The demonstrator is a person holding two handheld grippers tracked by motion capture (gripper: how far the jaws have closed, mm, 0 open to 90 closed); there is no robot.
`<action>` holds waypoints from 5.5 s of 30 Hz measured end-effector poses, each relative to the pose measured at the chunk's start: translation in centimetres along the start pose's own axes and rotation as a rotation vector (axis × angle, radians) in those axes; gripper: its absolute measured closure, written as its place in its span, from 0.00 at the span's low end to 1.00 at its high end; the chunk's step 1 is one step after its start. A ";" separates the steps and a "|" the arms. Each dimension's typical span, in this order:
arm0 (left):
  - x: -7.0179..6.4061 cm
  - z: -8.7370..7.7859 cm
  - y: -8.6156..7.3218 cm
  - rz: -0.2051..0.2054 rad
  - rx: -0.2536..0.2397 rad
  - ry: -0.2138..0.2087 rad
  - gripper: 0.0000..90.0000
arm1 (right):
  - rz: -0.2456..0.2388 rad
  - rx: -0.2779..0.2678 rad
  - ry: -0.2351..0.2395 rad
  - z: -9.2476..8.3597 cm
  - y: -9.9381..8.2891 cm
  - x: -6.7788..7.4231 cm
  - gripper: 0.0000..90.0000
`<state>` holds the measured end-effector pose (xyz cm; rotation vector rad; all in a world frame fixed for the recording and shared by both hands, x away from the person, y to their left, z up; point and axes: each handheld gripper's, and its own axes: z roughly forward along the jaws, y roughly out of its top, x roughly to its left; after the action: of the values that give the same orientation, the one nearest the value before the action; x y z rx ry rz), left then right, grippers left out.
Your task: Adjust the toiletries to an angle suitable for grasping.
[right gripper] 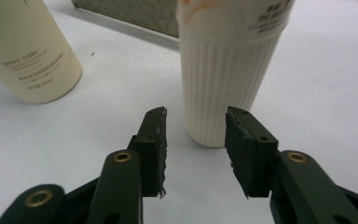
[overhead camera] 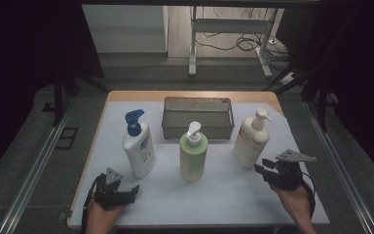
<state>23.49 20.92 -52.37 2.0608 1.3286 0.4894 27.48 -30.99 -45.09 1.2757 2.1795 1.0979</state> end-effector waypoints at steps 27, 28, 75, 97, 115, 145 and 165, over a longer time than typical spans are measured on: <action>0.0 0.0 0.0 0.002 0.002 -0.001 0.13 | 0.015 -0.012 -0.047 0.9 5.1 -0.6 0.30; 0.0 0.0 0.0 0.003 0.002 0.000 0.13 | 0.017 -0.013 -0.050 1.1 5.2 -0.5 0.30; 0.0 0.0 0.0 0.002 0.002 -0.001 0.13 | -0.049 0.068 -0.057 3.3 8.8 0.4 0.40; 0.0 0.0 0.0 0.003 0.000 -0.002 0.13 | -0.074 0.036 0.012 0.1 12.5 1.9 0.41; 0.0 0.0 0.0 0.003 -0.001 -0.002 0.13 | -0.089 -0.005 0.042 0.8 16.8 3.4 0.41; 0.1 0.0 0.0 0.003 0.000 -0.003 0.13 | -0.078 -0.039 0.031 5.7 21.3 4.8 0.41; 0.1 0.0 0.0 0.002 -0.001 -0.003 0.13 | -0.049 -0.081 -0.002 9.7 23.7 5.6 0.41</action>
<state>23.55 20.97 -52.38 2.0614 1.3246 0.4873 44.15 -15.31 -32.24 1.1820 2.1302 1.1524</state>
